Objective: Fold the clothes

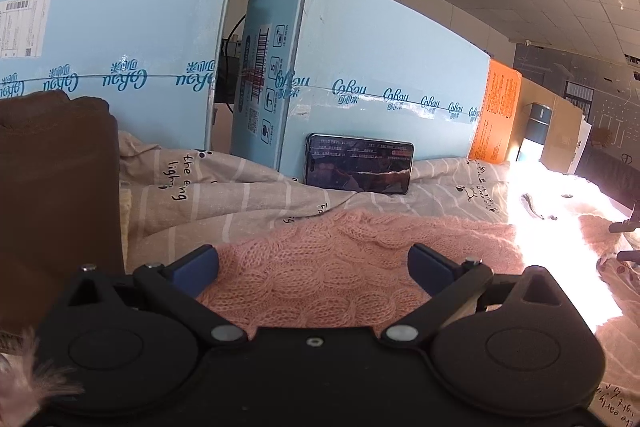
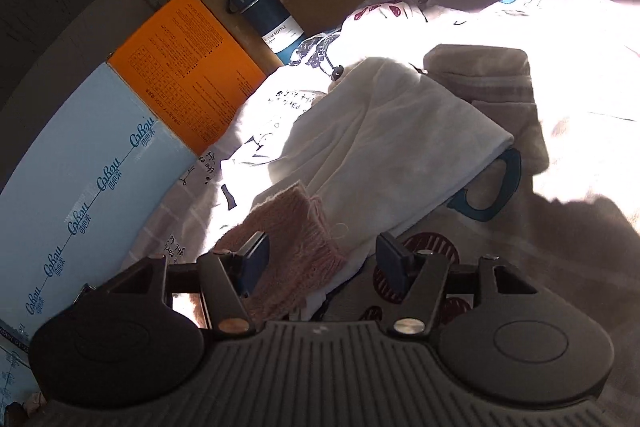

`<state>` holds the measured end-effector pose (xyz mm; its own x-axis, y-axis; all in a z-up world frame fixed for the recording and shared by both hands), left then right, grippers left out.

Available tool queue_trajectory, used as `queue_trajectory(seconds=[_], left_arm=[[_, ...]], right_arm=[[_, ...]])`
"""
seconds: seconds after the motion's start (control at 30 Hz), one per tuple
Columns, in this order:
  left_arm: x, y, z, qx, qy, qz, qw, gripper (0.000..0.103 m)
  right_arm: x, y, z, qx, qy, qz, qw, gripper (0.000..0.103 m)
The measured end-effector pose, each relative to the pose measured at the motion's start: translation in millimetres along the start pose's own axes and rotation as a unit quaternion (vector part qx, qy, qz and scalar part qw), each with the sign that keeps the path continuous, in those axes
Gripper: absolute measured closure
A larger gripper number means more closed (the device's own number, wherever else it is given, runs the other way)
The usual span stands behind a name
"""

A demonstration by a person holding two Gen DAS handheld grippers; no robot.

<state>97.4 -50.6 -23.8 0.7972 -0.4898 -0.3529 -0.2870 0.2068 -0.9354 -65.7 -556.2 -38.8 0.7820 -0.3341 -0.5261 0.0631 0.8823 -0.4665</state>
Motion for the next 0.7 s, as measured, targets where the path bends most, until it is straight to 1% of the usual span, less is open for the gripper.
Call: queue_trajectory(seconds=[0.07,0.13,0.17,0.2,0.23,0.27,0.33,0.47,0.53,0.6,0.7], left_arm=[[0,0,0,-0.001,0.002,0.0,1.0,0.0],[0,0,0,-0.003,0.004,0.0,1.0,0.0],[1,1,0,-0.005,0.006,0.002,1.0,0.0],[1,1,0,-0.007,0.008,0.004,0.9999,0.0],[2,1,0,-0.008,0.01,0.006,0.9999,0.0],[3,2,1,-0.01,0.012,0.007,0.9999,0.0],[2,2,1,-0.011,0.014,0.007,0.9998,0.0],[2,2,1,-0.013,0.017,0.007,0.9998,0.0],[2,2,0,-0.013,0.017,0.007,0.9997,0.0],[2,2,0,-0.013,0.018,0.007,0.9997,0.0],[2,2,1,-0.014,0.019,0.007,0.9997,0.0]], right_arm=[[6,5,1,0.008,0.001,-0.002,1.0,0.047],[10,10,3,0.015,0.003,-0.006,1.0,0.055],[10,13,6,0.01,0.007,-0.011,1.0,0.064],[8,14,9,0.0,0.015,-0.017,1.0,0.07],[5,15,12,-0.011,0.022,-0.023,0.999,0.072],[2,16,16,-0.02,0.023,-0.031,0.999,0.078],[-7,17,25,-0.037,0.015,-0.047,0.998,0.083],[-27,22,54,-0.074,-0.053,-0.079,0.993,0.086],[-34,30,73,-0.087,-0.099,-0.069,0.989,0.087],[-40,45,93,-0.111,-0.142,-0.055,0.982,0.087],[-45,71,117,-0.154,-0.175,-0.038,0.972,0.087]])
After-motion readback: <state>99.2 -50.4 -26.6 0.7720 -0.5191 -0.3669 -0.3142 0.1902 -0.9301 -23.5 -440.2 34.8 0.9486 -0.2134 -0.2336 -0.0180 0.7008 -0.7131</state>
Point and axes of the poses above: each gripper's, at about its wrist camera, not at the fingertips, and x roughly the way its jaws point, z to its left, y to its underside, the point moved 6 cm from there along x, roughly the way its jaws point, and after that the axes turned 12 degrees about x, right-handed, at the moved point
